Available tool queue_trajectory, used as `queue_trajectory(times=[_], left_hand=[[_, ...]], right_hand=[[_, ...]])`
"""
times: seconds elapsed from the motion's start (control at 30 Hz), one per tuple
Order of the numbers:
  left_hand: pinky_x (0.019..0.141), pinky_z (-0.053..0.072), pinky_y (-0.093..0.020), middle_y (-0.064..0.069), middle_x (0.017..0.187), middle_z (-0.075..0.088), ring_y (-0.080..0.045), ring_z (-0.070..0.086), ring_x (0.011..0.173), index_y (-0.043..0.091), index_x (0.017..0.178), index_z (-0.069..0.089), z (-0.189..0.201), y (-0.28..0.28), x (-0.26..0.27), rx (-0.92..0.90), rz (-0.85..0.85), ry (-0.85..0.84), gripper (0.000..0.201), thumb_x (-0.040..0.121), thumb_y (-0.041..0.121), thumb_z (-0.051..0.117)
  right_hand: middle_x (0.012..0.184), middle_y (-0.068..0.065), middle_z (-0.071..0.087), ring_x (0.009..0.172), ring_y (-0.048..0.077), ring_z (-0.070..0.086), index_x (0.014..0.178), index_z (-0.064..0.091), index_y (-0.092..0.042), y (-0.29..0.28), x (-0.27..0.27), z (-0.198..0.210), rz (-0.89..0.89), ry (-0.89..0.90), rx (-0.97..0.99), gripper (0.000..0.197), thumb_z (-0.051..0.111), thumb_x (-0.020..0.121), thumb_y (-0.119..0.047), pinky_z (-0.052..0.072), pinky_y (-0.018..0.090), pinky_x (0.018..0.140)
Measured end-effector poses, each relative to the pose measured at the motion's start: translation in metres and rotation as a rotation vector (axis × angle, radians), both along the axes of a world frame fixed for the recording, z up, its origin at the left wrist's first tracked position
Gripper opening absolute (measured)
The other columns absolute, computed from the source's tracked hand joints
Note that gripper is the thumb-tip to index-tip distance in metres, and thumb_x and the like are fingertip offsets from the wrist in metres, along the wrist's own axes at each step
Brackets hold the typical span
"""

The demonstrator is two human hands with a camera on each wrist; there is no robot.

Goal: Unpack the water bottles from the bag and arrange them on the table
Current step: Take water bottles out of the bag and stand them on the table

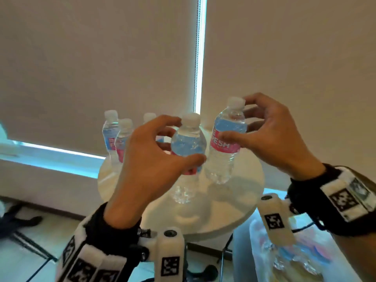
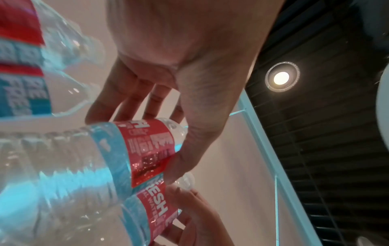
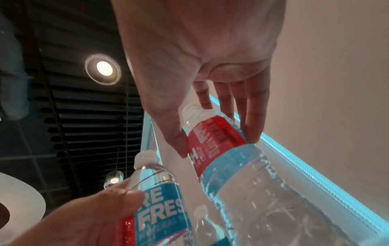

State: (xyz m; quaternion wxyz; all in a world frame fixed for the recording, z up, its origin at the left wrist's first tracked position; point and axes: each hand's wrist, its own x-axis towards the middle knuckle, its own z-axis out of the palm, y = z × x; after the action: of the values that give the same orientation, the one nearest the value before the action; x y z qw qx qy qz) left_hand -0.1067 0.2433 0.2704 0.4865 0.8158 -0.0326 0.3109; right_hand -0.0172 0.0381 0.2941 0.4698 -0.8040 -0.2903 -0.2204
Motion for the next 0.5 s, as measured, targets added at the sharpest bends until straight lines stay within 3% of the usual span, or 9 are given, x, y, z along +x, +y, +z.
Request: queue_trajectory(times=[0.1, 0.27, 0.43, 0.5], left_hand=[[0.054, 0.051, -0.004, 0.01, 0.097, 0.07, -0.002, 0.07, 0.074, 0.027, 0.114, 0.068, -0.012, 0.021, 0.007, -0.021, 0.058, 0.017, 0.067, 0.052, 0.027, 0.096], [0.051, 0.048, -0.002, 0.005, 0.099, 0.069, -0.003, 0.069, 0.078, 0.025, 0.112, 0.068, -0.031, 0.043, 0.017, -0.055, 0.119, 0.032, 0.067, 0.052, 0.022, 0.096], [0.055, 0.046, 0.002, 0.022, 0.09, 0.064, 0.006, 0.066, 0.073, 0.031, 0.111, 0.065, -0.038, 0.05, 0.019, -0.036, 0.177, 0.012, 0.064, 0.055, 0.028, 0.095], [0.053, 0.046, 0.0, 0.02, 0.092, 0.062, 0.008, 0.062, 0.075, 0.031, 0.115, 0.064, -0.039, 0.052, 0.019, -0.017, 0.199, 0.022, 0.065, 0.057, 0.032, 0.094]], right_hand=[[0.104, -0.005, 0.068, 0.089, 0.004, 0.067, 0.111, 0.061, -0.02, 0.036, 0.016, -0.012, 0.02, 0.023, -0.035, 0.058, 0.092, 0.063, -0.026, 0.057, 0.014, 0.064], [0.1, -0.003, 0.07, 0.089, 0.01, 0.069, 0.109, 0.062, -0.017, 0.076, 0.036, -0.029, 0.026, 0.061, -0.048, 0.059, 0.093, 0.059, -0.024, 0.062, 0.03, 0.069], [0.103, -0.004, 0.068, 0.092, 0.014, 0.067, 0.109, 0.06, -0.02, 0.098, 0.044, -0.039, 0.02, 0.091, -0.099, 0.06, 0.092, 0.059, -0.027, 0.062, 0.038, 0.075], [0.105, -0.003, 0.068, 0.094, 0.016, 0.067, 0.111, 0.06, -0.02, 0.103, 0.045, -0.042, 0.015, 0.1, -0.111, 0.061, 0.092, 0.059, -0.028, 0.061, 0.041, 0.077]])
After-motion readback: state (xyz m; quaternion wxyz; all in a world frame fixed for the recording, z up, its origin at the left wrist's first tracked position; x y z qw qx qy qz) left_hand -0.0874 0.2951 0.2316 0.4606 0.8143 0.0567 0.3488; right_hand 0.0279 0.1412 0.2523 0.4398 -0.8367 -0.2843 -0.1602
